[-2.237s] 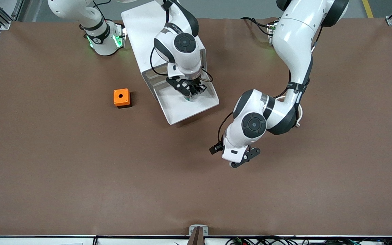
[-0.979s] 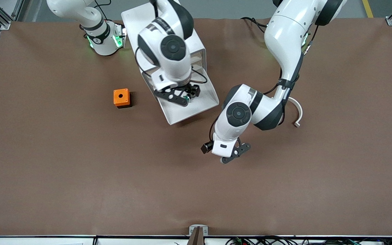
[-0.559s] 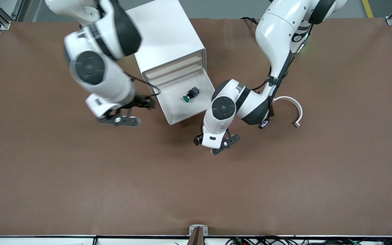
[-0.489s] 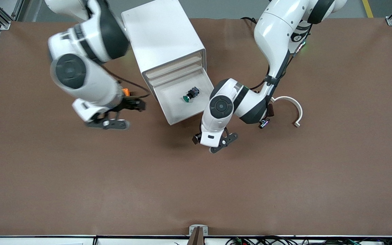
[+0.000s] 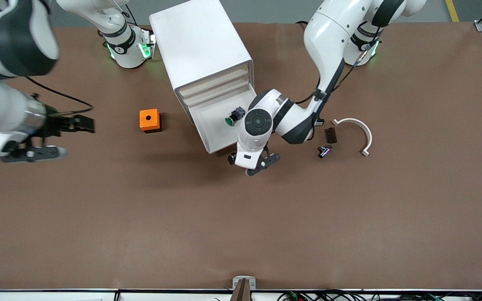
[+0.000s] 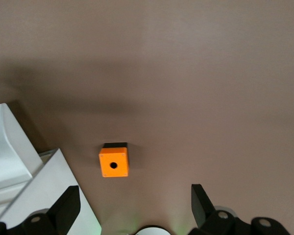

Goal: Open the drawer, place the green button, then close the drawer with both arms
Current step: 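Push the drawer shut with the left gripper while the right gripper withdraws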

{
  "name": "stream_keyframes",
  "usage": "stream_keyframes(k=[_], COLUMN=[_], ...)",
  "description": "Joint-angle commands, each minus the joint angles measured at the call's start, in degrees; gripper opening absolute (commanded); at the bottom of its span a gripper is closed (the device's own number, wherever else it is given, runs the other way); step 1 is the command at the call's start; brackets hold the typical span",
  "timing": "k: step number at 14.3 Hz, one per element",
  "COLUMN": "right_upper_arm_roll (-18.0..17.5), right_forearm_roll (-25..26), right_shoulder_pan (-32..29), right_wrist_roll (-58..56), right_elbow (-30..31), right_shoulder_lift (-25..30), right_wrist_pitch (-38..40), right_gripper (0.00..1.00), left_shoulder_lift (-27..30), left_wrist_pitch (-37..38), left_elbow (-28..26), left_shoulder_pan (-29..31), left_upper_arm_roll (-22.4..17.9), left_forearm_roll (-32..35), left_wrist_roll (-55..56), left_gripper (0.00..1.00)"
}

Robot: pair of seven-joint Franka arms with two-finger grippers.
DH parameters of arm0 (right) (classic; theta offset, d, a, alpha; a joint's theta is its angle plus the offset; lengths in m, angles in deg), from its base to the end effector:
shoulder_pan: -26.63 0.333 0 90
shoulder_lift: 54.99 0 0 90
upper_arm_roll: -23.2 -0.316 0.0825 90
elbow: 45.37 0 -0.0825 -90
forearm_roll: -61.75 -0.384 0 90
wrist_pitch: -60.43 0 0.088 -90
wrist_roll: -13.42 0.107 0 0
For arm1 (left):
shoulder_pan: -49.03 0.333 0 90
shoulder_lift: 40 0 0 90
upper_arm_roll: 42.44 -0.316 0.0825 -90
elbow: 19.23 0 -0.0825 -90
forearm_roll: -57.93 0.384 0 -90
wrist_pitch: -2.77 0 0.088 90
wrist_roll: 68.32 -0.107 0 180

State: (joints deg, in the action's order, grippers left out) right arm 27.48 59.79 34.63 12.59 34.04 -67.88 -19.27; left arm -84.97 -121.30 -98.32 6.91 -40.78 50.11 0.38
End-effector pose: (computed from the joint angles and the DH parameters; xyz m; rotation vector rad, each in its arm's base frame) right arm 0.5984 0.0481 0.5664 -3.1083 -0.1273 0.3431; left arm 0.5295 -0.5087 0.2451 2.9597 0.7873 -0.1701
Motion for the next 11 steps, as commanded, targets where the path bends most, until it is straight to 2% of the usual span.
stream_keyframes(k=[1,3,11], right_upper_arm_roll=[-1.56,-1.65,-1.56], right_forearm_roll=[2.22,4.33,3.81], right_shoulder_pan=[-2.81,-2.82,-5.01], right_wrist_roll=[-1.45,-0.49,-0.49], right_elbow=[0.31,0.49,0.49], right_shoulder_lift=[2.44,1.91,1.74], right_wrist_pitch=[1.64,1.74,1.39], right_gripper=[1.00,1.00,1.00], left_shoulder_lift=[2.16,2.16,1.81], left_wrist_pitch=[-1.01,-1.01,-0.83], left_elbow=[-3.00,-3.79,-5.11], left_shoulder_pan=[-1.56,-2.61,-4.82], left_upper_arm_roll=[-0.16,-0.16,1.15], left_forearm_roll=[0.70,0.62,0.44], left_wrist_roll=[1.08,1.08,0.20], left_gripper=[1.00,1.00,1.00])
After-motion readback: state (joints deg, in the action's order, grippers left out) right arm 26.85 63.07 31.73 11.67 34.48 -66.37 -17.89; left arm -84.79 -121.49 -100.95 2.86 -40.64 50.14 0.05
